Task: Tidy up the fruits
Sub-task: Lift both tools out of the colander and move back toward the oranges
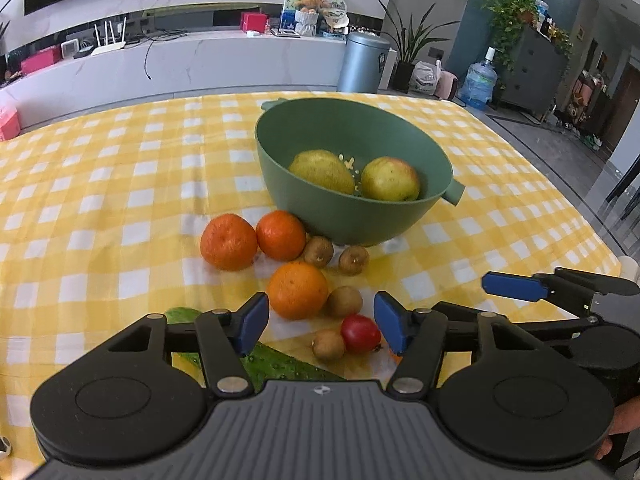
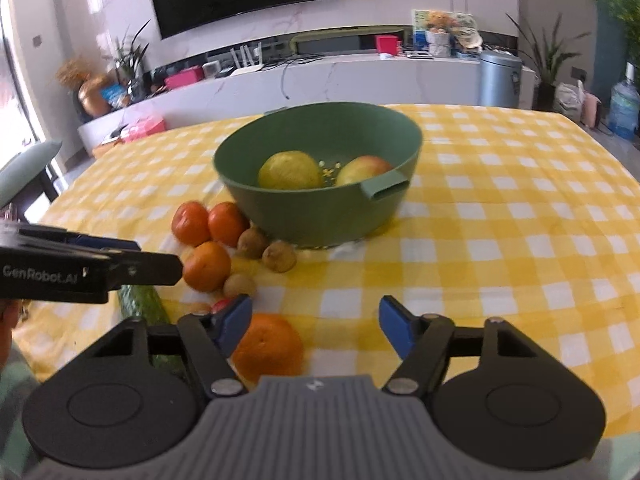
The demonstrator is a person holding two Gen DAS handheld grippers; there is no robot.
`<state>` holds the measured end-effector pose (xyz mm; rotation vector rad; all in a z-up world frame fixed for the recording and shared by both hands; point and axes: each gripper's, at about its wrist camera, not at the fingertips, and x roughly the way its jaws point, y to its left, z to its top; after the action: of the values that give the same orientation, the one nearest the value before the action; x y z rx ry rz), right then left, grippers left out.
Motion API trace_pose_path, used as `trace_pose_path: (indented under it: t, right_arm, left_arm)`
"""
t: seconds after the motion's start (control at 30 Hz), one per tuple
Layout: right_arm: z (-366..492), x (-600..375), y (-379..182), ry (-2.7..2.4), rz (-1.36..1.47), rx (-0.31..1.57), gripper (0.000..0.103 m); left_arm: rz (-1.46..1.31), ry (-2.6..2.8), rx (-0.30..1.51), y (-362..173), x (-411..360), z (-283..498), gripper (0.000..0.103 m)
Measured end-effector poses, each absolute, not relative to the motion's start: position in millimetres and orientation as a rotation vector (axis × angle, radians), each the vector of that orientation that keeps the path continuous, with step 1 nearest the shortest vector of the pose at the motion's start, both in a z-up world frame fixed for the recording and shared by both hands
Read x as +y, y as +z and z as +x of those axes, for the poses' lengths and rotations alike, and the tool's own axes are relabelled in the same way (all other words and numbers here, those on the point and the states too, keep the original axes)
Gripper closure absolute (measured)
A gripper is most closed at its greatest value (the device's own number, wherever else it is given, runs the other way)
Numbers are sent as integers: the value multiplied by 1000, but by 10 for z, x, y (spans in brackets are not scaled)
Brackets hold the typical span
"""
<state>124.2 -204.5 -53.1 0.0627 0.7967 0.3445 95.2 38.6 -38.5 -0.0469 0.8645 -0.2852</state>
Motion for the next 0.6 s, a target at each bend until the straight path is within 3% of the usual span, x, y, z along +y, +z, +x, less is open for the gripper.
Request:
trace_pose_path:
  t: [0.13,0.6]
  right_arm:
    - [1246,-1976,-580,381,41,817,44]
    - [1248,-1832,-690,460,6,885,49]
  left_arm:
    - [-44,-294,870,-414,374,957,35]
    - [-44,-254,910,-538,382,1045,38]
